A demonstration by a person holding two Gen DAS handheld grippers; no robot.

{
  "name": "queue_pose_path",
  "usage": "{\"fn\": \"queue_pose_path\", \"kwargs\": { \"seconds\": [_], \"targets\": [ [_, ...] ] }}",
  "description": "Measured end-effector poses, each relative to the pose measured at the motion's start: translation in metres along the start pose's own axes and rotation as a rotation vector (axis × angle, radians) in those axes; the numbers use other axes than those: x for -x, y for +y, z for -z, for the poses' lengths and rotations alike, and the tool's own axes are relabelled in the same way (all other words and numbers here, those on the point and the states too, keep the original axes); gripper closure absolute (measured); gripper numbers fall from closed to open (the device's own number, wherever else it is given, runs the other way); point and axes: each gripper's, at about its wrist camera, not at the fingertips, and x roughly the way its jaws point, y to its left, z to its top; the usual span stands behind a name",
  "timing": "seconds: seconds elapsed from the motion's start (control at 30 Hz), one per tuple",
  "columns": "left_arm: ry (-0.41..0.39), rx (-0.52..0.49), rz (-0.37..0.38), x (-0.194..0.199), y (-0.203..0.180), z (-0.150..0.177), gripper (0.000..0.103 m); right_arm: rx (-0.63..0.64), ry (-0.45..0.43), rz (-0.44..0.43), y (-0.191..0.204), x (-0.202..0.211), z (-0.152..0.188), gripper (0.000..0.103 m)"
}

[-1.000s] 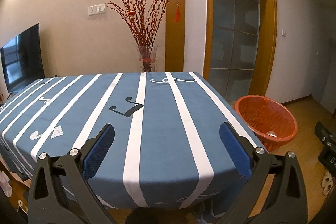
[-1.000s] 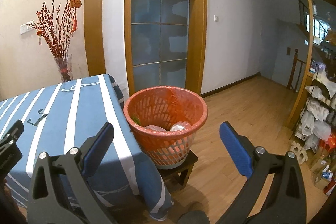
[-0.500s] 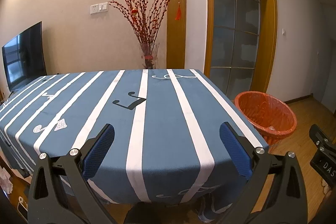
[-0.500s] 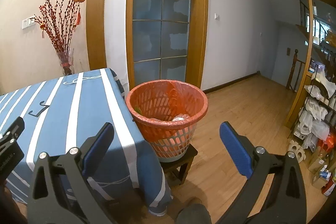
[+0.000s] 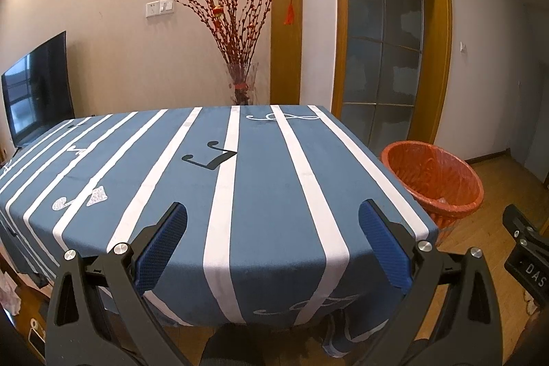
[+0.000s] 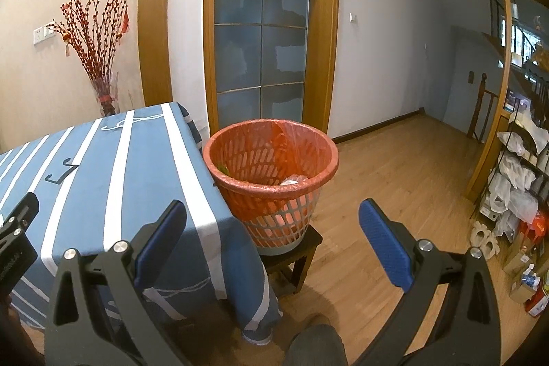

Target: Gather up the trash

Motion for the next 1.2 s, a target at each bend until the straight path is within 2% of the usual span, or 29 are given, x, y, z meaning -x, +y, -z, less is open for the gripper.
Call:
{"fn": "queue_pose_path", "kwargs": {
  "seconds": [1.2],
  "targets": [
    [-0.008, 0.020, -0.012, 0.0036, 0.0031, -0.0027, 0.004, 0.015, 0.006, -0.008, -0.0001, 0.0001, 0.0035, 0.005]
  ]
}}
